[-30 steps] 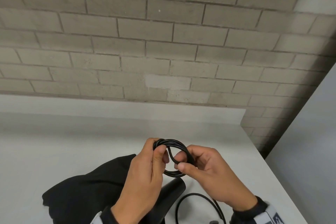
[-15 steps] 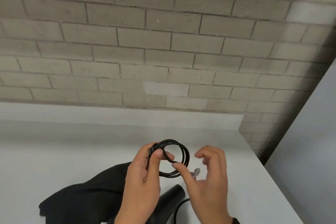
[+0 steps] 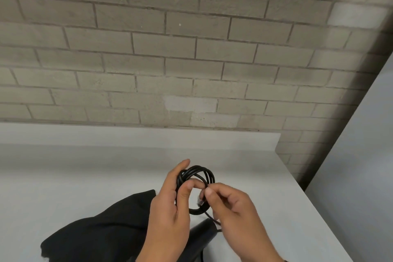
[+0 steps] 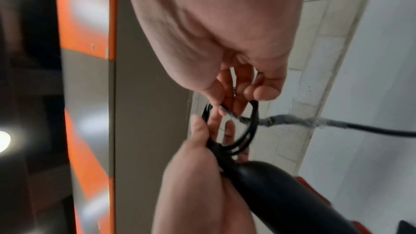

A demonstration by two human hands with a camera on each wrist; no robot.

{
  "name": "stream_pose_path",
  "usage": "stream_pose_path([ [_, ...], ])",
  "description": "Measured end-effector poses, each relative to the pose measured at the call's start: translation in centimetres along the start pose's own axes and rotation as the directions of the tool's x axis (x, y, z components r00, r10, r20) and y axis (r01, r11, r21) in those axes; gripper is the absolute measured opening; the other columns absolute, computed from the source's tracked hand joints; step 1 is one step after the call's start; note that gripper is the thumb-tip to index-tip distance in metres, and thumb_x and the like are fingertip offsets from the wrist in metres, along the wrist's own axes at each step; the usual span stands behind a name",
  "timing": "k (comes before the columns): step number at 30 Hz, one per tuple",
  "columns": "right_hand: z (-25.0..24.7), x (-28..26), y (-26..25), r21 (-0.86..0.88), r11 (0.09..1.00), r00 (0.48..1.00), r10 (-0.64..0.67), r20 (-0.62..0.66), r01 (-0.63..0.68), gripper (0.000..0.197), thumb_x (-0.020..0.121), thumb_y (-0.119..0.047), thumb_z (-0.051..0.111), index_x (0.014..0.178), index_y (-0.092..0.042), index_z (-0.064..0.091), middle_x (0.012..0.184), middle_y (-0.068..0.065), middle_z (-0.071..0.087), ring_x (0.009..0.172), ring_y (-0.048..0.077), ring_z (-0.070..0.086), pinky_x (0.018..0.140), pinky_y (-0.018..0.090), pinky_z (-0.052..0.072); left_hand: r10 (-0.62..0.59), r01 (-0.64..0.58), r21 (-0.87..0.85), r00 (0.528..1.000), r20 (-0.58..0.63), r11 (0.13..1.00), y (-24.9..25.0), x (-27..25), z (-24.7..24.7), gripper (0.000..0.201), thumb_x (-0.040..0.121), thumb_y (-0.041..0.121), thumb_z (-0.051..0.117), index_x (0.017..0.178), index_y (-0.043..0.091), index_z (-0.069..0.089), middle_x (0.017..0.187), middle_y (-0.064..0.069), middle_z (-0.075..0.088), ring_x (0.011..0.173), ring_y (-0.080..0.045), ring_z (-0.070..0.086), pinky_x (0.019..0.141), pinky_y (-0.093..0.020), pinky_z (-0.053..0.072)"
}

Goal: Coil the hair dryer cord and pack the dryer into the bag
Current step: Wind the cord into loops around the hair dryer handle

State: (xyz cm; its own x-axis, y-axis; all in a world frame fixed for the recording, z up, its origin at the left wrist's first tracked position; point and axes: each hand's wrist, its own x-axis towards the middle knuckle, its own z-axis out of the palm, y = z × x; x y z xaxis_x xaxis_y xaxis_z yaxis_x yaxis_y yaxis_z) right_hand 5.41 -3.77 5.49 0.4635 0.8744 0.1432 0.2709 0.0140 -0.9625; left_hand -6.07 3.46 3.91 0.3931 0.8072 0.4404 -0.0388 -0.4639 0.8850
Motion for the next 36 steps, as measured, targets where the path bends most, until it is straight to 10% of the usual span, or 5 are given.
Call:
stream_pose_path([
  [10, -4.2, 0.8, -1.7, 0.589, 0.701, 0.885, 0.129, 0.448, -0.401, 0.022, 0.085, -0.027, 0.067, 0.076, -0.007, 0.065, 0.075, 0.01, 0.059, 0.068, 0.02, 0.053, 0.066, 0.033, 0.043, 0.157, -0.161, 0.155, 0.987, 0.037, 0.975, -0.9, 0.0, -0.1, 0.021, 0.097, 0.046, 0.038, 0.112, 0.058, 0.047, 0.087, 0.018, 0.066, 0.084, -0.006, 0.067, 0.069, -0.007, 0.046],
  [17, -1.7, -0.7, 0.7, 0.257, 0.966, 0.96, -0.058, 0.273, -0.015, 0.023, 0.072, -0.001, 0.075, 0.09, -0.011, 0.066, 0.107, -0.001, 0.068, 0.088, 0.041, 0.059, 0.083, 0.032, 0.051, 0.153, -0.153, 0.162, 0.988, 0.013, 0.975, -1.5, 0.3, -0.4, 0.018, 0.095, 0.054, 0.033, 0.104, 0.049, 0.048, 0.071, 0.005, 0.064, 0.057, -0.011, 0.06, 0.053, -0.011, 0.043],
  [26, -0.1, -1.8, 2.1, -0.236, 0.907, 0.935, -0.353, 0.02, 0.348, 0.028, 0.083, -0.015, 0.073, 0.088, -0.042, 0.068, 0.093, -0.018, 0.069, 0.091, 0.009, 0.065, 0.079, 0.012, 0.047, 0.094, -0.096, 0.098, 0.995, 0.025, 0.991, -0.9, 0.5, -0.4, 0.021, 0.094, 0.044, 0.036, 0.102, 0.033, 0.053, 0.071, 0.001, 0.063, 0.049, -0.009, 0.054, 0.05, -0.014, 0.041],
  [30, -1.0, -1.6, 1.5, 0.236, 0.955, 0.981, -0.156, -0.113, 0.179, 0.014, 0.073, -0.031, 0.075, 0.083, -0.022, 0.072, 0.083, 0.009, 0.074, 0.083, 0.018, 0.071, 0.082, 0.026, 0.051, 0.066, -0.066, 0.069, 0.998, -0.007, 0.995, -0.9, 0.7, -0.7, 0.018, 0.095, 0.041, 0.038, 0.099, 0.032, 0.052, 0.073, 0.001, 0.064, 0.043, -0.006, 0.044, 0.048, -0.016, 0.038],
  [36, -4.1, -1.6, 0.3, 0.791, 0.609, 0.997, 0.08, 0.012, -0.059, 0.052, 0.048, -0.035, 0.095, 0.083, -0.003, 0.072, 0.069, 0.013, 0.061, 0.07, 0.032, 0.068, 0.072, 0.039, 0.059, 0.044, -0.044, 0.007, 0.999, 0.017, 0.999, -1.5, 0.5, -0.4, 0.023, 0.101, 0.048, 0.034, 0.102, 0.037, 0.055, 0.072, -0.001, 0.064, 0.047, -0.013, 0.047, 0.053, -0.028, 0.045],
])
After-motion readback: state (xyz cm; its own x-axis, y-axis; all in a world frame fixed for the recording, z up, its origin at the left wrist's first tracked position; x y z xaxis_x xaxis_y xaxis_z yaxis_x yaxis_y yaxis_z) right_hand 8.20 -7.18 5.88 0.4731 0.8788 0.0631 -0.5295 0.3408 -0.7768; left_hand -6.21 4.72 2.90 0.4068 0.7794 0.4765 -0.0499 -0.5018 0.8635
